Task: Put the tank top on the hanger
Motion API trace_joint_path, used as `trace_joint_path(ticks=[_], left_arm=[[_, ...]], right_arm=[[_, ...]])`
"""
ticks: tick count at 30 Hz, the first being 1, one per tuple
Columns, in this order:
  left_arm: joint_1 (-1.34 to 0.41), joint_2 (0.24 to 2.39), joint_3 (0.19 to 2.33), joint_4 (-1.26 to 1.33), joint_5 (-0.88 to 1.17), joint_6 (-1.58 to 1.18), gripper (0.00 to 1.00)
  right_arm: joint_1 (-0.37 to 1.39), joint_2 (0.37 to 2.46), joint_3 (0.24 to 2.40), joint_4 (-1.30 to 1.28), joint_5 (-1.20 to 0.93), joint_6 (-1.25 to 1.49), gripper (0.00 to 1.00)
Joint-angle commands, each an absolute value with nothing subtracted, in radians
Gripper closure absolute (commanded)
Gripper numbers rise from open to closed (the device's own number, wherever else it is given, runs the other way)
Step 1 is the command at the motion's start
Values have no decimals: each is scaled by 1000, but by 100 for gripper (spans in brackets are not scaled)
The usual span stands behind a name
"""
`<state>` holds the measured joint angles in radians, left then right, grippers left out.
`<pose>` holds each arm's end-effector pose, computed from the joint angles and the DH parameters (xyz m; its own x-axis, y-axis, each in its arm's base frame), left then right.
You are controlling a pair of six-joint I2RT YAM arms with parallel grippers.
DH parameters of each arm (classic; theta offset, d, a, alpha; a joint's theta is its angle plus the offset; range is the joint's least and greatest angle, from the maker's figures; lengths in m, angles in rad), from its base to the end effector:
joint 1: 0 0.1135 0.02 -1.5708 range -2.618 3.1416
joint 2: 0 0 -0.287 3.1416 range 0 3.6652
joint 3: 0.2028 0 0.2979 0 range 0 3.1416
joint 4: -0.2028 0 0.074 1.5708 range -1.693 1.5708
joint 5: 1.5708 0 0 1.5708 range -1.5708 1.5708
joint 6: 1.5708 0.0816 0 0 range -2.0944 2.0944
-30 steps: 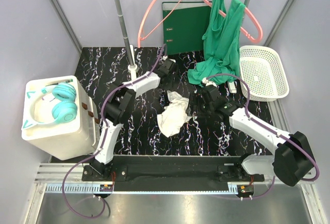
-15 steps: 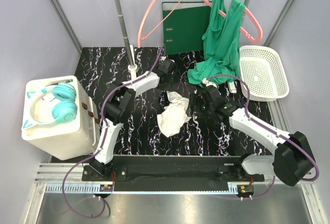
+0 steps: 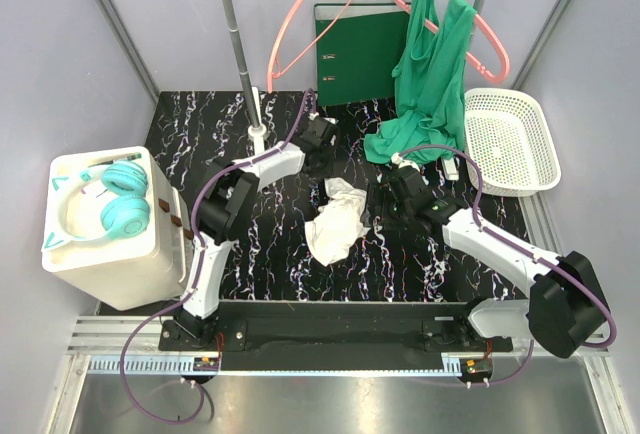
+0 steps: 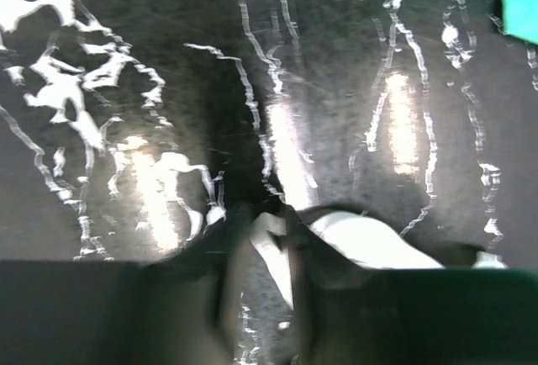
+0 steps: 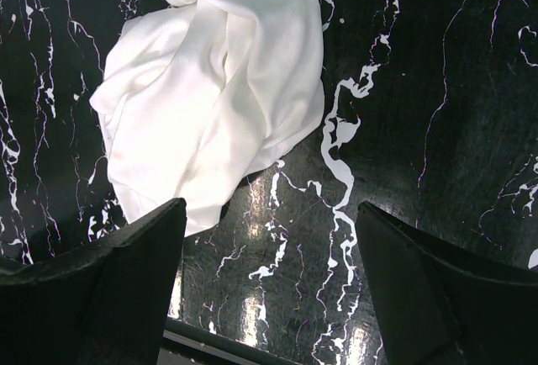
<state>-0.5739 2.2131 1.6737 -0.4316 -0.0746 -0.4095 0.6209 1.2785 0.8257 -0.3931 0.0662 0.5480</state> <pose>0.4743 -0.2994 0.1167 -0.8374 0.0686 -0.5423 0.1882 0.9676 -0.1683 0.2707 0.1870 0.1983 -0.8035 0.0644 -0.5918 -0.1478 0.9414 0.3032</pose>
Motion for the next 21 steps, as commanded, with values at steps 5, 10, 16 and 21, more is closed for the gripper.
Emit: trace_joint_path(ticks=[5, 10, 16, 21], left_arm=[[-572, 2139, 1597, -351, 54, -443, 100], [-572, 1898, 1572, -310, 32, -433, 100], [-572, 1619, 1632, -305, -34, -353, 100], [-572, 1569, 1811, -426, -23, -279, 100]], right_arm=[[621, 1272, 825, -377, 75, 554, 11], [621, 1255, 830, -376, 84, 549, 11], [621, 1239, 847, -376, 95, 537, 11], [621, 1236, 867, -379, 101, 522, 11]])
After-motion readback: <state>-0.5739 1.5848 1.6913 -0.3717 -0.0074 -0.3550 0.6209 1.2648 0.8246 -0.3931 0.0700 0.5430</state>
